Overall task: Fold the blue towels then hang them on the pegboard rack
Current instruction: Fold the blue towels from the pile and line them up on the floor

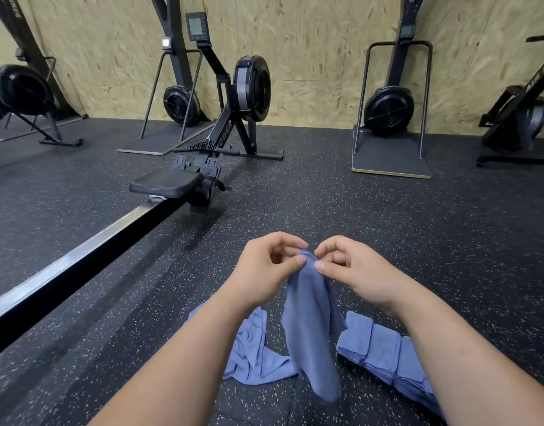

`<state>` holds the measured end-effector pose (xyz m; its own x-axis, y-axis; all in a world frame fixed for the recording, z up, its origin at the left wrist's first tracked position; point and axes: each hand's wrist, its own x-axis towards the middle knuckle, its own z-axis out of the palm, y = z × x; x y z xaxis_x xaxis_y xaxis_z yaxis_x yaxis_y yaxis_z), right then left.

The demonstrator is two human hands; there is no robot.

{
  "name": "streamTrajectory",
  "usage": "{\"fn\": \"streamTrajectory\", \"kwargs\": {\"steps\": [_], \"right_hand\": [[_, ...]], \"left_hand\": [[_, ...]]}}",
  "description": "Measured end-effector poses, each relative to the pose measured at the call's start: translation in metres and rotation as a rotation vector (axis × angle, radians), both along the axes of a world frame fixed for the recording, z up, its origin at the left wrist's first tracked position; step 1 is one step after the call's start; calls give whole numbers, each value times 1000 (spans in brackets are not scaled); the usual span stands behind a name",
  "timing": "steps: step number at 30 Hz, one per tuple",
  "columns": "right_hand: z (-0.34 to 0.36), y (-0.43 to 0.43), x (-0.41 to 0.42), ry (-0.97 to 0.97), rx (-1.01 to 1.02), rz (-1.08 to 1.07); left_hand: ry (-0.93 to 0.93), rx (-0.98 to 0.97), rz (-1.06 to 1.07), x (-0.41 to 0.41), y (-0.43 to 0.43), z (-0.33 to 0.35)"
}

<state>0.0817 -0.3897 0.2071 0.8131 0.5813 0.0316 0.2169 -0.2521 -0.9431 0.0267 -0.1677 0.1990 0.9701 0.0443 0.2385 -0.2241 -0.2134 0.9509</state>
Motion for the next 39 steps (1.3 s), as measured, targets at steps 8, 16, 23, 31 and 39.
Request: {"fn": "streamTrajectory", "kwargs": {"steps": [8,16,23,31,39], "right_hand": [[-27,-25,17,-127,-368,11],[-30,-63,33,-380,-692,-432],[-28,-70,36,-530,-744,-589],[-28,-68,35,-563,-820,-775],[-19,-67,32,-613,-637,-855]], "left_hand": [[-82,-78,259,3,26,5],[-117,-20,642,1,66,0],[-25,126,759,2,73,-5],[84,-162,652,5,68,-6],[52,-87,546,1,70,-4]]}}
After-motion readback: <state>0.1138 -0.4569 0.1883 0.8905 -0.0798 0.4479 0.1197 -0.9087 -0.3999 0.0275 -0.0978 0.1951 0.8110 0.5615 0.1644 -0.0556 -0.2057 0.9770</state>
